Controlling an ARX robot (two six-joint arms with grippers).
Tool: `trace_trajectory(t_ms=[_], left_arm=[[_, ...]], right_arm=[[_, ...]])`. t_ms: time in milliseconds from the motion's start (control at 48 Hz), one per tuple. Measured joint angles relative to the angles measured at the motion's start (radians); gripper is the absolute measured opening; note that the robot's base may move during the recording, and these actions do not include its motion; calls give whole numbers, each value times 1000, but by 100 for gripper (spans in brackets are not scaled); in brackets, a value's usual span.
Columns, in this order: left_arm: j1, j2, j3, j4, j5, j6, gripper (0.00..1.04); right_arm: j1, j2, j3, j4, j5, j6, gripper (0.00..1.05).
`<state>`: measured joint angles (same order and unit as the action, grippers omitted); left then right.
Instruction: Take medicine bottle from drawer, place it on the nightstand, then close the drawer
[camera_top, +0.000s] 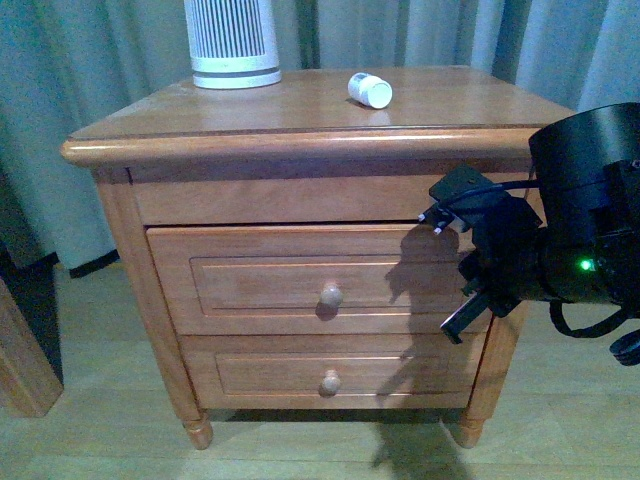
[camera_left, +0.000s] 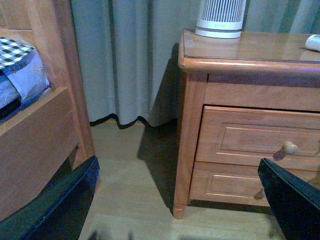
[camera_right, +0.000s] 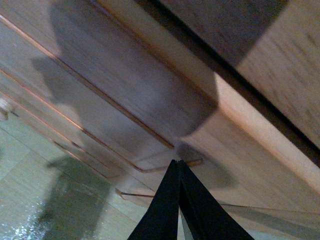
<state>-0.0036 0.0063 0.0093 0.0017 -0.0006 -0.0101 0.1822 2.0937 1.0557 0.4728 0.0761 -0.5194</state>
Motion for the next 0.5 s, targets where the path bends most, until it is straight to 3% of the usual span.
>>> trace_trajectory(t_ms=[500], left_arm=[[0,0,0,0,0,0,98]], right_arm=[[-47,-69,-145,85,-66,-28,3]])
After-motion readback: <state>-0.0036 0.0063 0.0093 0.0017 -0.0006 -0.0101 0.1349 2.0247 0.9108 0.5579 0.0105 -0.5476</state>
